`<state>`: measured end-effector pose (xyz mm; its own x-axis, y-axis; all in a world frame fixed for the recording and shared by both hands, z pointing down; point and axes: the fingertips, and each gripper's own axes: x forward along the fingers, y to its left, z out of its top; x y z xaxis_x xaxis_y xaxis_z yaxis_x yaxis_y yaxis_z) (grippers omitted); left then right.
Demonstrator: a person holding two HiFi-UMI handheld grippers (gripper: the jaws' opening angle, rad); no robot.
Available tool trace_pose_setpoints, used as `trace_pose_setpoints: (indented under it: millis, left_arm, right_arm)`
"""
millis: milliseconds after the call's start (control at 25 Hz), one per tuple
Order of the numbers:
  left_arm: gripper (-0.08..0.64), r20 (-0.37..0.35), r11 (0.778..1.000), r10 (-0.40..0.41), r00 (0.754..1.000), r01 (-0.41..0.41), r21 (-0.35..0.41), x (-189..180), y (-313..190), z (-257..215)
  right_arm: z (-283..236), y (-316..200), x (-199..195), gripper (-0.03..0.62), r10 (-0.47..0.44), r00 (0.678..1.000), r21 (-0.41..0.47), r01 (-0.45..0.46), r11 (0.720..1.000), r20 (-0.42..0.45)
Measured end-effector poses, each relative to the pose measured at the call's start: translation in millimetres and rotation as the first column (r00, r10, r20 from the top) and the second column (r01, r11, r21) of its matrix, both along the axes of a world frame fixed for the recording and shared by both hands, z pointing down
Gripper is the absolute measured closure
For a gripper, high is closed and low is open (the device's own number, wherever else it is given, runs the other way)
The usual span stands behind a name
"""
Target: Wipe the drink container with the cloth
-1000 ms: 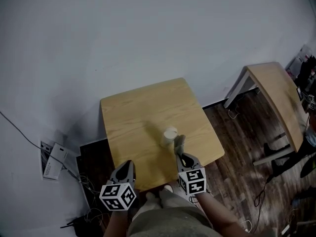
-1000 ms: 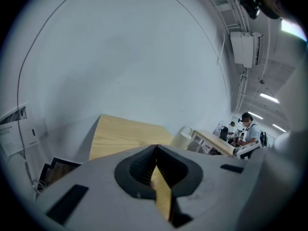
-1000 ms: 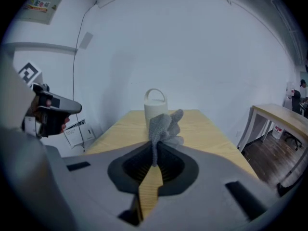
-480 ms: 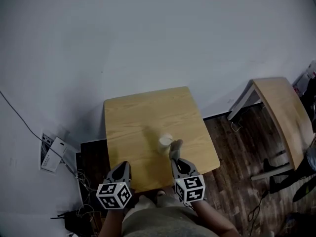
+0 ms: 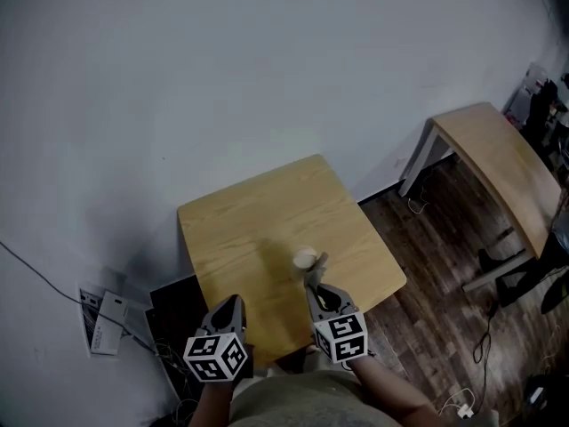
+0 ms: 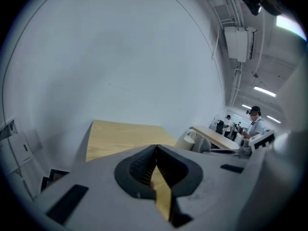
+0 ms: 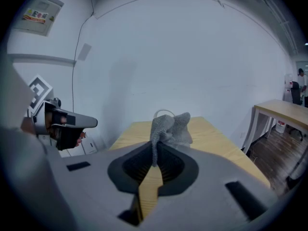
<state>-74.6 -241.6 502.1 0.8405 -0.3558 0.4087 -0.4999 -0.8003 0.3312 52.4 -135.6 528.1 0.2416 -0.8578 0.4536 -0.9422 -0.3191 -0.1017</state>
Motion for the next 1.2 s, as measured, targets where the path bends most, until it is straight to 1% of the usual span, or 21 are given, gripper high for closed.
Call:
trace_pose_setpoints:
  millis: [200, 440, 600, 800, 1000, 1200]
  left_arm:
    - [0.558, 0.002, 0.994, 0.109, 0.994, -0.109, -0.008, 0, -15, 3]
    - [0.558, -0.007, 0.977, 0.214, 0.977, -0.214, -0.013, 3, -29, 4]
    - [0.558, -0.006, 0.967, 0.253, 0.967, -0.254, -0.023, -1, -38, 9]
    - [0.558, -0.001, 0.954, 0.298, 0.955, -0.298, -0.031, -1, -46, 16]
    - [0.558, 0.007, 0.939, 0.342, 0.94, -0.342, -0.034, 1, -48, 21]
    - [0.558, 0.018, 0.93, 0.366, 0.93, -0.365, -0.047, 1, -52, 29]
  right_arm:
    - [5, -16, -11, 0.578, 0.093, 0.996, -0.005, -0.093, 0.996, 0.007]
    - [12, -33, -16, 0.578, 0.17, 0.985, -0.029, -0.17, 0.985, -0.007]
    - [26, -37, -17, 0.578, 0.215, 0.977, -0.066, -0.215, 0.974, -0.006]
    - [49, -45, -13, 0.578, 0.232, 0.972, -0.121, -0.233, 0.965, -0.025]
    - [69, -50, -11, 0.578, 0.27, 0.963, -0.161, -0.266, 0.95, 0.002]
    - [93, -53, -12, 0.578, 0.295, 0.955, -0.209, -0.285, 0.936, 0.018]
